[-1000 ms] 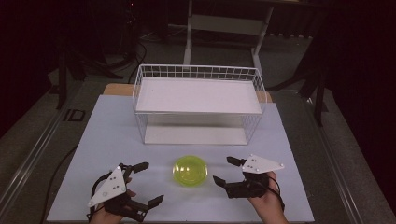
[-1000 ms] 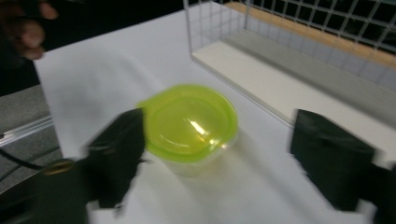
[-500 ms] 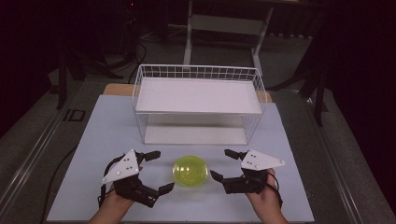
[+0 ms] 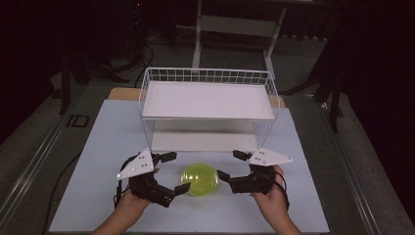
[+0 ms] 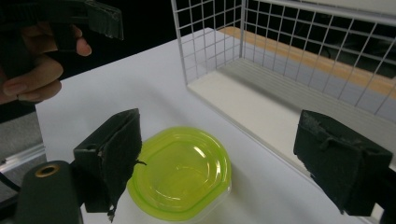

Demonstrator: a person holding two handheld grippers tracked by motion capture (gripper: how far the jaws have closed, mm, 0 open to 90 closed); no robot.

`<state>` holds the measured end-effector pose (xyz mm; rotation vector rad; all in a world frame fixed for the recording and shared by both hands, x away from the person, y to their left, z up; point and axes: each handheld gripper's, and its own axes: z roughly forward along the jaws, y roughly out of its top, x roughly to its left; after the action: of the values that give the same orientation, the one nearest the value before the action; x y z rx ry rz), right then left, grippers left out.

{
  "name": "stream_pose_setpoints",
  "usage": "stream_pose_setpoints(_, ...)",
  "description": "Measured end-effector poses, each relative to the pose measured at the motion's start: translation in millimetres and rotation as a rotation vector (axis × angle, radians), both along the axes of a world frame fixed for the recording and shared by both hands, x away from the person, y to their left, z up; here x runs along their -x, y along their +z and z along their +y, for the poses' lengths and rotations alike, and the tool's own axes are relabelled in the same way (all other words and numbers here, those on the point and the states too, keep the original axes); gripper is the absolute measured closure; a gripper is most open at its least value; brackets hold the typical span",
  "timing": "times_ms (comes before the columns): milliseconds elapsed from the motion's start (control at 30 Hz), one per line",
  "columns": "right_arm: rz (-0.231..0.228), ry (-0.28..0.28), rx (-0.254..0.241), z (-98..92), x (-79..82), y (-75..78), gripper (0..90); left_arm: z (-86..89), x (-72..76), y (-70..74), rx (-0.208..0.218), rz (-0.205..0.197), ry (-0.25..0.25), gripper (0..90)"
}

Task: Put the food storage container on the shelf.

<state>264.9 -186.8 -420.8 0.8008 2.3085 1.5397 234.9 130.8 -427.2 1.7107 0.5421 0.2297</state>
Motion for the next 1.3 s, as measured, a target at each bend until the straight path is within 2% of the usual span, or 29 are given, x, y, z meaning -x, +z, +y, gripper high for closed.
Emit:
stream_pose_setpoints(67, 0.019, -0.003, 0.0, 0.4, -2.8, -1.2, 14.0, -0.7, -3.4, -0.6, -0.014, 0.021, 0.009, 0.2)
stream_pose_setpoints(167, 0.035, -0.03, 0.005, 2.0, -5.8, -4.4, 12.7, -0.9, -9.7, -3.0, -0.025, 0.078, 0.014, 0.2)
stream_pose_setpoints(233, 0.057, -0.036, -0.001, 2.4, -8.5, -7.5, 12.8, -1.9, -13.2, -5.5, -0.047, 0.12, 0.022, 0.3)
stream_pose_setpoints(267, 0.075, -0.04, -0.012, 2.7, -10.3, -9.4, 13.2, -1.9, -13.2, -5.5, -0.047, 0.12, 0.022, 0.3)
stream_pose_setpoints(333, 0.095, -0.041, -0.02, 3.2, -12.7, -13.7, 14.0, -4.1, -16.1, -11.3, -0.078, 0.144, 0.041, 0.3)
stream_pose_setpoints(433, 0.133, -0.033, -0.01, 5.4, -16.2, -21.4, 15.1, -5.5, -18.3, -18.8, -0.086, 0.174, 0.066, 0.3)
stream_pose_setpoints(500, 0.149, -0.034, -0.002, 6.3, -17.7, -26.1, 21.2, -5.4, -20.9, -24.2, -0.074, 0.208, 0.068, 0.4)
stream_pose_setpoints(533, 0.164, -0.033, -0.005, 6.7, -18.6, -28.5, 21.9, -5.7, -21.8, -26.7, -0.079, 0.217, 0.086, 3.0)
stream_pose_setpoints(600, 0.197, -0.035, -0.016, 7.5, -20.8, -33.8, 25.0, -5.8, -23.6, -31.9, -0.08, 0.239, 0.089, 7.2)
stream_pose_setpoints(633, 0.207, -0.038, -0.01, 8.3, -21.6, -36.7, 26.6, -6.4, -24.1, -34.5, -0.083, 0.248, 0.099, 7.6)
stream_pose_setpoints(667, 0.218, -0.042, -0.005, 9.1, -22.2, -39.5, 26.6, -6.3, -24.8, -37.1, -0.076, 0.261, 0.089, 7.8)
stream_pose_setpoints(767, 0.244, -0.043, 0.005, 11.3, -24.4, -48.2, 31.3, -6.3, -26.9, -44.1, -0.08, 0.3, 0.103, 15.1)
stream_pose_setpoints(967, 0.291, -0.043, 0.015, 13.6, -28.9, -61.1, 38.5, -5.2, -32.6, -58.9, -0.123, 0.394, 0.171, 17.8)
stream_pose_setpoints(1033, 0.303, -0.045, 0.021, 14.3, -30.2, -64.0, 39.6, -4.4, -33.9, -63.7, -0.126, 0.424, 0.17, 20.1)
stream_pose_setpoints(1100, 0.321, -0.048, 0.017, 14.6, -31.5, -66.3, 40.7, -4.2, -34.5, -68.1, -0.119, 0.45, 0.174, 22.1)
stream_pose_setpoints(1167, 0.34, -0.046, 0.014, 15.1, -33.3, -69.0, 42.5, -4.0, -34.8, -71.6, -0.101, 0.475, 0.175, 30.3)
stream_pose_setpoints(1200, 0.348, -0.052, 0.015, 15.3, -34.0, -70.2, 44.2, -3.2, -35.3, -73.3, -0.082, 0.493, 0.159, 32.9)
stream_pose_setpoints(1300, 0.365, -0.056, 0.017, 16.0, -35.4, -73.1, 46.3, -3.9, -35.7, -76.4, -0.074, 0.523, 0.15, 41.4)
